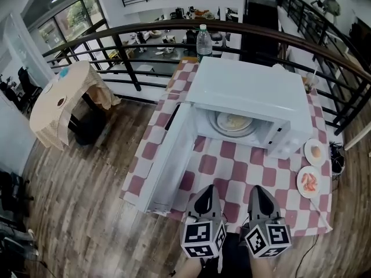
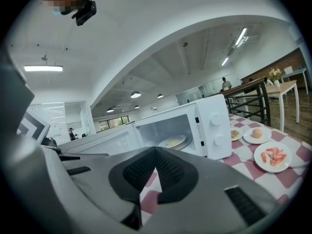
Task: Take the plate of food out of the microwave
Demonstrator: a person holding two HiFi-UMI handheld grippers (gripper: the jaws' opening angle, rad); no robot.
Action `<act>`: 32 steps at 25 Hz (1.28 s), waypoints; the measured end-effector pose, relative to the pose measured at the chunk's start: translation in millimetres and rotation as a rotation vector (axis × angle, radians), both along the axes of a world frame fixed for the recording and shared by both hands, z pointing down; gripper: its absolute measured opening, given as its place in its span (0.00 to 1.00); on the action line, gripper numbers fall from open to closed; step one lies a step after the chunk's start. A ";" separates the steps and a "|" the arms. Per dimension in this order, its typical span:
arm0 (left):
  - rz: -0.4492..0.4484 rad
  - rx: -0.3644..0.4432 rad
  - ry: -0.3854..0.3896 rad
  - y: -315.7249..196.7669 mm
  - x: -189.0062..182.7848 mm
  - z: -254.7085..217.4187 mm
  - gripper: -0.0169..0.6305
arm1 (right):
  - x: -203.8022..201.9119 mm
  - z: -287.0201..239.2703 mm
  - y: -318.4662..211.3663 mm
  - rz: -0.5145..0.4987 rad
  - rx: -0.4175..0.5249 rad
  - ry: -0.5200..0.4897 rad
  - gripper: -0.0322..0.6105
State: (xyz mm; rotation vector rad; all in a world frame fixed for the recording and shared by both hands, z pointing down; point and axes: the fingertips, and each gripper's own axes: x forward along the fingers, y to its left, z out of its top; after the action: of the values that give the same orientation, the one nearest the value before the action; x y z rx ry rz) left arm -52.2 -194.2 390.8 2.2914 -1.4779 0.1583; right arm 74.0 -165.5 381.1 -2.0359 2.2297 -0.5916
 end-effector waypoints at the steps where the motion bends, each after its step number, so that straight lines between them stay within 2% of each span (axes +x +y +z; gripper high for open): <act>1: -0.004 -0.005 0.002 -2.9 0.5 1.0 0.05 | 0.7 1.3 -2.8 -0.002 -0.004 -0.002 0.04; 14: -0.078 -0.072 0.050 -55.6 20.1 16.0 0.05 | 27.9 10.7 -60.1 -0.047 -0.029 -0.013 0.04; 25: -0.106 -0.100 0.066 -97.6 50.4 26.3 0.05 | 47.1 22.3 -112.1 -0.100 -0.049 -0.037 0.04; 29: -0.127 -0.139 0.095 -108.2 54.4 34.9 0.04 | 51.6 30.1 -121.1 -0.117 -0.069 -0.047 0.04; 32: -0.145 -0.176 0.151 -116.7 58.5 41.3 0.04 | 54.5 35.8 -126.9 -0.127 -0.082 -0.051 0.04</act>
State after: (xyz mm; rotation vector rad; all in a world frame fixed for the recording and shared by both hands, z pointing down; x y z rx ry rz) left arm 6.3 -310.9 432.1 2.0043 -1.4843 0.0686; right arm 128.5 -292.5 416.8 -1.9016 2.3558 -0.7490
